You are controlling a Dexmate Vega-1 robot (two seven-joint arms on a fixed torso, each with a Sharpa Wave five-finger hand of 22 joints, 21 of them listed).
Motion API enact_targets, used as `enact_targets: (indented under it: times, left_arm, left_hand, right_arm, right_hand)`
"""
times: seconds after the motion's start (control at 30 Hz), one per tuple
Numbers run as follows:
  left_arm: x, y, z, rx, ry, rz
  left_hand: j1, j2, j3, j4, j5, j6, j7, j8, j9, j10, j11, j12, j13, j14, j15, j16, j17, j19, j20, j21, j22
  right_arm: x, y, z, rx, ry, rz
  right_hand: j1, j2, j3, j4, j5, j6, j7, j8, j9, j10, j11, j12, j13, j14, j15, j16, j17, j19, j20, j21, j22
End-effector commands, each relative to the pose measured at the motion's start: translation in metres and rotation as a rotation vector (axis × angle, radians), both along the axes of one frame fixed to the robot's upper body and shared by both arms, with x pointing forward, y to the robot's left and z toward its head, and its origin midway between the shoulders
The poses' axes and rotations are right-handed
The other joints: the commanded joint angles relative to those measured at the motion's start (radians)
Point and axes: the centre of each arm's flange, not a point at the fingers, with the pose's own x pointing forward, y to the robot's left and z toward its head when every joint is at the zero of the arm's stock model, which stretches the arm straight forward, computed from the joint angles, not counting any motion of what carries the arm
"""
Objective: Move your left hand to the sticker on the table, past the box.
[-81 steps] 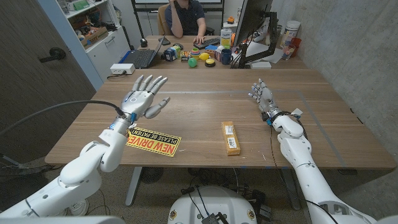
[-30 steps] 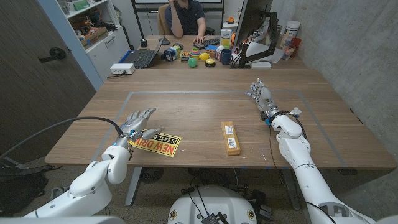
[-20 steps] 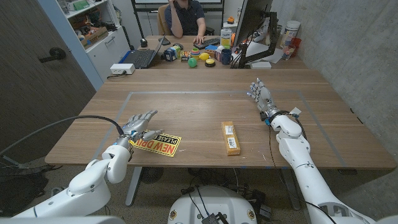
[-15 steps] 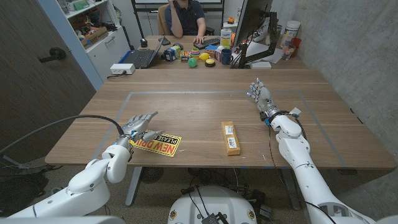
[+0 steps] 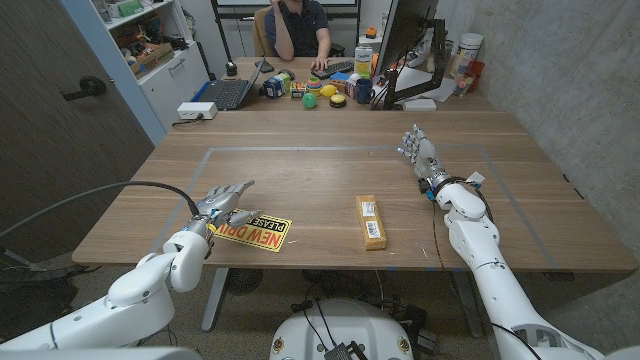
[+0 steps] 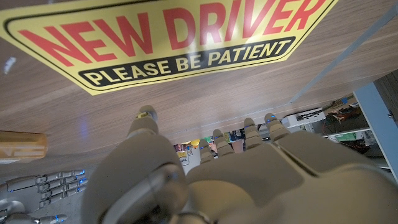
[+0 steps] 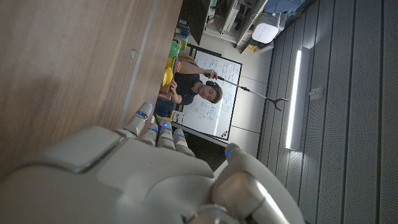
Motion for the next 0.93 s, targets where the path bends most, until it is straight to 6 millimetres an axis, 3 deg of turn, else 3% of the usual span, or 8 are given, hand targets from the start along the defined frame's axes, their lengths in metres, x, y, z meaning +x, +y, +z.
enact_targets:
  times: [0.03, 0.93]
  left_arm:
    - [0.0023, 0.0002, 0.0012, 0.011, 0.047, 0.005]
    - [0.0028, -0.0023, 0.0031, 0.008, 0.065, -0.008]
  left_hand:
    - [0.016, 0.004, 0.013, -0.001, -0.009, 0.015, -0.006, 0.008, 0.003, 0.0, 0.002, -0.004, 0.003, 0.01, 0.003, -0.001, 0.002, 0.007, 0.002, 0.005, 0.002]
    - [0.057, 0.028, 0.035, -0.007, -0.029, 0.078, -0.005, 0.023, -0.002, 0.028, -0.004, -0.014, 0.003, 0.054, -0.013, -0.002, 0.001, 0.051, 0.002, 0.019, 0.007]
  right_arm:
    - [0.0002, -0.002, -0.0001, 0.008, 0.002, -0.004]
    - [0.0029, 0.0032, -0.0019, 0.006, 0.006, 0.004]
  right_hand:
    - [0.0, 0.087, -0.007, 0.001, 0.005, -0.002, 0.004, 0.005, 0.005, 0.005, 0.004, 0.005, 0.003, 0.0, 0.006, -0.001, 0.002, -0.143, -0.009, -0.006, 0.003]
    - [0.001, 0.087, -0.01, 0.001, 0.008, -0.003, 0.004, 0.005, 0.005, 0.006, 0.005, 0.004, 0.003, -0.001, 0.006, -0.005, 0.001, -0.146, -0.007, -0.015, 0.004]
